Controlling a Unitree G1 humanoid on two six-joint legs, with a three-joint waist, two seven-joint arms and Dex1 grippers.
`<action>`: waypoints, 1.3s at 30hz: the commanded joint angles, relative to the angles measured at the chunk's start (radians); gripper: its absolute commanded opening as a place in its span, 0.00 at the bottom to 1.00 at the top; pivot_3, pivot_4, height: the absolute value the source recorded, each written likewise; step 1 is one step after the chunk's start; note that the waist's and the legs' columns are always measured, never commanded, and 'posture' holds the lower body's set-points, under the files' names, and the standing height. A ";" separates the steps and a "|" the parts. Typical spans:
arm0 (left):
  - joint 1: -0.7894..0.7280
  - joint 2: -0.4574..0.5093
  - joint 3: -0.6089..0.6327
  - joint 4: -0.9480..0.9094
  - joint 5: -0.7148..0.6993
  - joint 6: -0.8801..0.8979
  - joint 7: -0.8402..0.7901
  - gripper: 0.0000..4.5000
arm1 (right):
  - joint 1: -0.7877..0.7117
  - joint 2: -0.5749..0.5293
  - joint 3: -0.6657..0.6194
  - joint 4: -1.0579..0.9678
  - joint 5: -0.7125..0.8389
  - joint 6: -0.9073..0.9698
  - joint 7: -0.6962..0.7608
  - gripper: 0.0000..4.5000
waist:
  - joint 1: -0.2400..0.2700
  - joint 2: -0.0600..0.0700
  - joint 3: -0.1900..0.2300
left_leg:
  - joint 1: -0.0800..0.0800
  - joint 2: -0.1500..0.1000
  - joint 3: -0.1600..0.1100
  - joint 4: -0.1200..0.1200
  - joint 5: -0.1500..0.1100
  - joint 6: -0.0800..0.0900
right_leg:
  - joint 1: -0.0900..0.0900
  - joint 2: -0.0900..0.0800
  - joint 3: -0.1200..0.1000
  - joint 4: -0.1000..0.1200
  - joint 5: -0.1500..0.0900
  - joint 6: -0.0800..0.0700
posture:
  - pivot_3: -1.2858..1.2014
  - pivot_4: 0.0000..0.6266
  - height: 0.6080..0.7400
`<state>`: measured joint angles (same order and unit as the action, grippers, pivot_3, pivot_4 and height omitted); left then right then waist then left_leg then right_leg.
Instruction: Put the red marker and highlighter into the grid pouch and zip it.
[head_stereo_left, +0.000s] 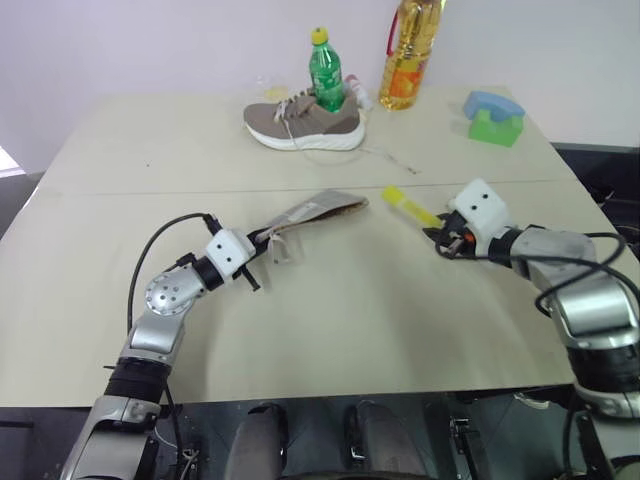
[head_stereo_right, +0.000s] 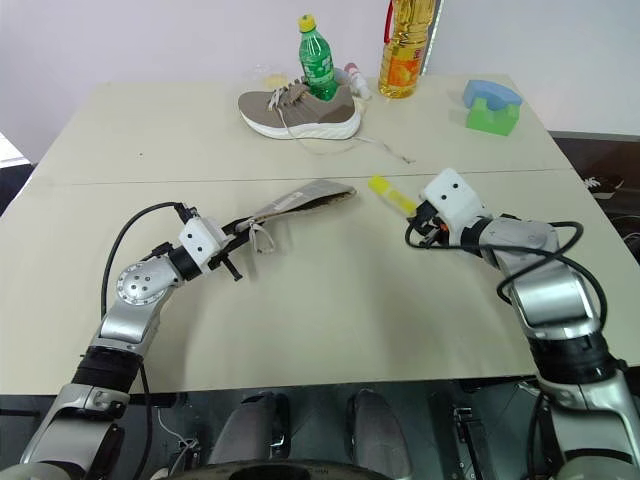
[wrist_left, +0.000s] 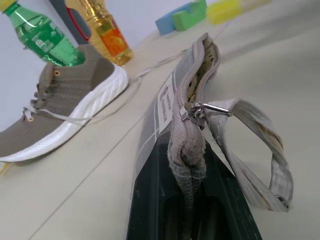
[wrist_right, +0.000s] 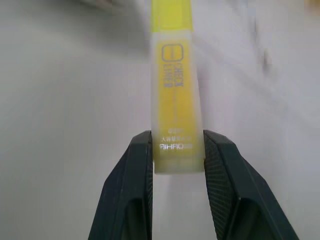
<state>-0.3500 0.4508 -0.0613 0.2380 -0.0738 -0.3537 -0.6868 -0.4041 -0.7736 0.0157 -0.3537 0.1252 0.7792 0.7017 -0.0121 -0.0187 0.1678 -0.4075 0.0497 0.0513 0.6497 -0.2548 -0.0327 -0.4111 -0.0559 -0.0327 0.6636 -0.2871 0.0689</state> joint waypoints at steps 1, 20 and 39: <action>-0.021 -0.007 0.008 -0.004 -0.026 -0.011 -0.016 0.00 | 0.031 -0.039 0.004 -0.135 0.015 -0.009 0.029 0.19 | 0.000 0.000 0.000 | 0.000 0.000 0.000 0.000 0.000 0.000 | 0.000 0.000 0.000 0.000 0.000 0.000 | 0.52 0.24 1.00; 0.019 -0.041 -0.006 -0.067 -0.031 -0.014 -0.051 0.00 | -0.003 -0.010 0.062 -0.117 0.021 0.040 0.009 0.19 | 0.001 0.000 0.000 | 0.000 0.000 0.000 0.000 0.000 0.000 | 0.000 0.000 0.000 0.000 0.000 0.000 | 0.52 0.24 1.00; 0.032 -0.027 -0.104 -0.233 -0.052 0.065 -0.167 0.00 | -0.118 -0.191 0.332 -0.201 -0.226 -0.211 0.143 0.19 | 0.000 0.000 0.000 | 0.000 0.000 0.000 0.001 0.000 0.000 | 0.000 0.001 0.000 0.000 0.000 0.000 | 0.52 0.24 1.00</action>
<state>-0.3111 0.4220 -0.1573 0.0531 -0.1003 -0.2919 -0.8438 -0.4960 -0.9581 0.3424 -0.5135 -0.0657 0.6125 0.8339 -0.0123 -0.0185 0.1679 -0.4072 0.0496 0.0512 0.6503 -0.2547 -0.0327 -0.4111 -0.0552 -0.0326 0.6636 -0.2872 0.0687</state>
